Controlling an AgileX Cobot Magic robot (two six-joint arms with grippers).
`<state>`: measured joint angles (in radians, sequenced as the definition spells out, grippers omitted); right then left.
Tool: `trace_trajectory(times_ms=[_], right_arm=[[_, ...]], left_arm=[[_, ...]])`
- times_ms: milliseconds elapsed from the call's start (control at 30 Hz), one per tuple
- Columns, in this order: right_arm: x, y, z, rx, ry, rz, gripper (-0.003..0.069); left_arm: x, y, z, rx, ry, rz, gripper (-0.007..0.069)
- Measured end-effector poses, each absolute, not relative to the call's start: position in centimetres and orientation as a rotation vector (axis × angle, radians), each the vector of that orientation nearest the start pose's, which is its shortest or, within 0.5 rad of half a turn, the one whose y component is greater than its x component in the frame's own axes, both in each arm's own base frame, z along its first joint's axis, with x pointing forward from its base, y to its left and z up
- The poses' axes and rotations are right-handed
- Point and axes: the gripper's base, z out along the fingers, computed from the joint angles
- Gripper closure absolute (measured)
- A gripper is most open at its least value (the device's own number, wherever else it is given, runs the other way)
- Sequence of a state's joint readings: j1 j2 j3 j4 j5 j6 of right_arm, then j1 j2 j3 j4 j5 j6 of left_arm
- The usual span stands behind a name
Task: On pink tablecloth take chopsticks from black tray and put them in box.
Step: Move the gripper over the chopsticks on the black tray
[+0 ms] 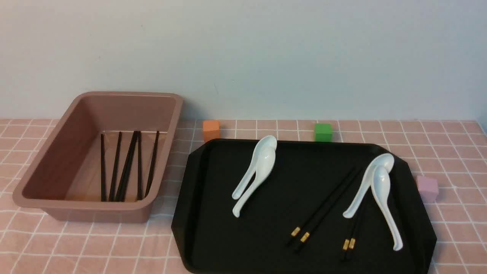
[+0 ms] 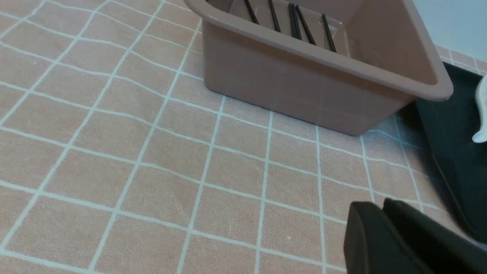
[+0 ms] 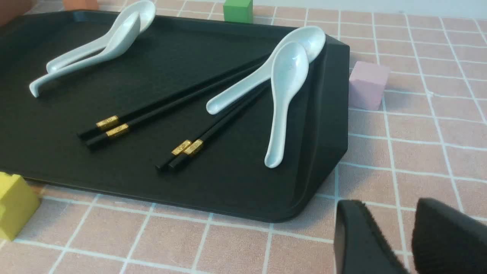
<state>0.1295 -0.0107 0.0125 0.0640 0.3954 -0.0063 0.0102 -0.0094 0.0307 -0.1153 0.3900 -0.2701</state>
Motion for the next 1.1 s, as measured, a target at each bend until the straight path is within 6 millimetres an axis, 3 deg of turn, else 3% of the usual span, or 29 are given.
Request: trace_trajectory(times_ms=[1100], right_arm=[[5.25, 0.82, 17.58, -0.093, 1.842, 0.131, 0.0419]], left_arm=[[5.23, -0.35, 16.86, -0.336, 1.873, -0.291, 0.0522]])
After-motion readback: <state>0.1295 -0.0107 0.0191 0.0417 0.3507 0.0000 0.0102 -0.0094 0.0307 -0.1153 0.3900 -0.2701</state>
